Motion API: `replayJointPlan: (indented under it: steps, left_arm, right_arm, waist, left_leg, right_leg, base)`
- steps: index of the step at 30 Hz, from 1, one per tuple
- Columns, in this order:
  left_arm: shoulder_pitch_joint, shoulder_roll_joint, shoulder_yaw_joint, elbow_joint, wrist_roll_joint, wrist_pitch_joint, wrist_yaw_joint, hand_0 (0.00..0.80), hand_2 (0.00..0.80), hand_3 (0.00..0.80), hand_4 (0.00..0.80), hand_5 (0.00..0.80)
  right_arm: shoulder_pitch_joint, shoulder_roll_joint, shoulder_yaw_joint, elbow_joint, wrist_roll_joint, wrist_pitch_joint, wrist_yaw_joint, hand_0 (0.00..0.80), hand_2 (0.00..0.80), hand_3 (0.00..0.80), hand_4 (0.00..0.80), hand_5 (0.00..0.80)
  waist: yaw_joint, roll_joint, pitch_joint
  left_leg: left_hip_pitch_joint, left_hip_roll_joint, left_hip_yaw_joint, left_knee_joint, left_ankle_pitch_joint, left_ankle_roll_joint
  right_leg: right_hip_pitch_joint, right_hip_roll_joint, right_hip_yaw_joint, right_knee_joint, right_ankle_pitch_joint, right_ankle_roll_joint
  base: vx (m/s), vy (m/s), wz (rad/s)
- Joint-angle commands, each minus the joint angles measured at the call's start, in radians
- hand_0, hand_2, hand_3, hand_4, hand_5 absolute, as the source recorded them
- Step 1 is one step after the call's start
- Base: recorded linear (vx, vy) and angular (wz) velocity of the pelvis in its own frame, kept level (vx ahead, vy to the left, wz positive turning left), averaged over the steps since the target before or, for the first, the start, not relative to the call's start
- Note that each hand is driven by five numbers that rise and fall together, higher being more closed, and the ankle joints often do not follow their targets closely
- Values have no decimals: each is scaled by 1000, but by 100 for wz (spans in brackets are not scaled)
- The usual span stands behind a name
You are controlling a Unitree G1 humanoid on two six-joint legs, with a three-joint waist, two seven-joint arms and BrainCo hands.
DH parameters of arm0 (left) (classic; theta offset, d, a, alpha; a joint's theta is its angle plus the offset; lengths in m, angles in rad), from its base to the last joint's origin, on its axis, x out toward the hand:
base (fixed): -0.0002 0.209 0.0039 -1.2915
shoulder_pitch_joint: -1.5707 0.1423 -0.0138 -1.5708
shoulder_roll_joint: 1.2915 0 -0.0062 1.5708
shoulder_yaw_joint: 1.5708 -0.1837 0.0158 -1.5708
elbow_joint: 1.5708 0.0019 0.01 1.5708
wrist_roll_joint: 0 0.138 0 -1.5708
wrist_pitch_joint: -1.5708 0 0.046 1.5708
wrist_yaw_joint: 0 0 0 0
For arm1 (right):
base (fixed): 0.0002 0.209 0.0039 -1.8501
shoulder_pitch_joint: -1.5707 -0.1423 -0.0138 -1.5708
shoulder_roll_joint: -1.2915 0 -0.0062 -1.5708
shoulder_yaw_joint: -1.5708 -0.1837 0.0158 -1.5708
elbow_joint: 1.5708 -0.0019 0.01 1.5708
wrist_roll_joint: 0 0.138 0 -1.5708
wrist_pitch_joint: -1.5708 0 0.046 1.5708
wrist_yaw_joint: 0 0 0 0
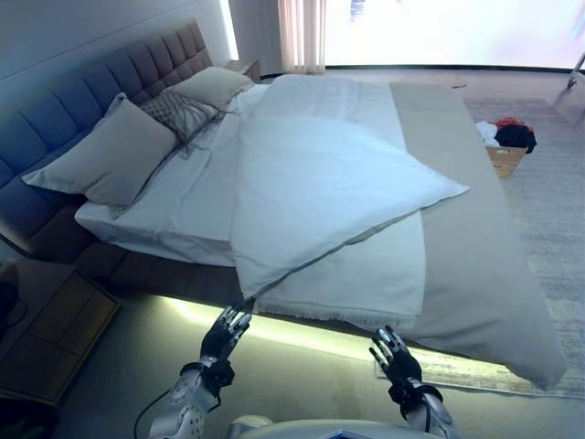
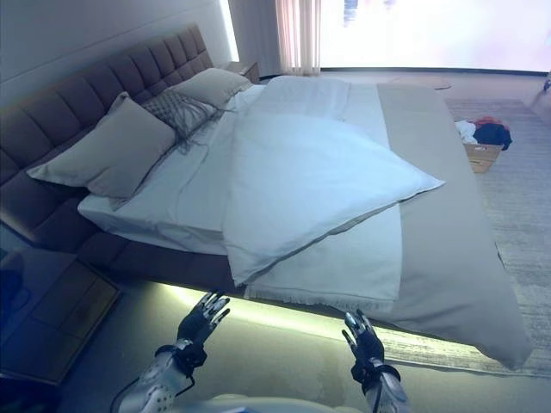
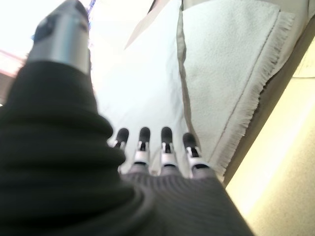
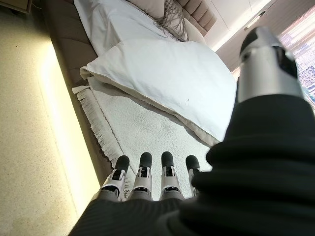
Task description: Make the bed neatly
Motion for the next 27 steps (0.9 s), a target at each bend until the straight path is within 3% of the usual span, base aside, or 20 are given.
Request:
replayJointPlan:
  steps: [1, 12, 20, 24, 27]
  left_arm:
    - [-66, 11, 35, -31, 23, -58, -32, 0, 0, 0, 0, 0]
    - [-80, 13, 46, -18, 12, -79, -17, 0, 0, 0, 0, 0]
    - [-77, 26, 96, -26, -4, -92, 16, 0, 0, 0, 0, 0]
    - [-83, 17, 99, -40, -16, -64, -9, 0, 0, 0, 0, 0]
    - [-79, 8, 78, -49, -2, -61, -19, 0, 0, 0, 0, 0]
  right_arm:
    - [-49, 18, -5, -70, 24, -52, 13, 0, 0, 0, 0, 0]
    - [-62, 30, 8, -46, 22, -47, 6, 0, 0, 0, 0, 0]
    - [-58, 33, 15, -49, -1, -7, 16, 0, 0, 0, 0, 0]
    - [-53, 10, 6, -66, 11, -12, 4, 0, 0, 0, 0, 0]
    - [-78, -9, 20, -59, 52, -52, 7, 0, 0, 0, 0, 0]
  waist:
    - [6, -68, 31]
    - [10, -75, 29]
    - [7, -99, 45]
    - [24, -113, 82]
    - [38, -103, 94]
  left_leg:
    - [-16, -19, -25, 43, -16, 20]
    - [-14, -24, -26, 47, -25, 23]
    - [-57, -27, 5, 180, -77, 33]
    - [-159, -30, -27, 359, -72, 17]
    - [-145, -41, -57, 271, -81, 32]
  right_leg:
    - [61, 8, -78, -280, 294, 29]
    - [60, -2, -67, -278, 295, 36]
    - [37, -21, -49, -231, 277, 20]
    - [16, -31, -54, -207, 284, 6]
    - [2, -28, -65, -209, 290, 9]
  base:
    - [0, 0, 0]
    - [0, 0, 0]
    - [1, -7, 1]
    - [-23, -7, 15]
    - [-51, 119, 12]
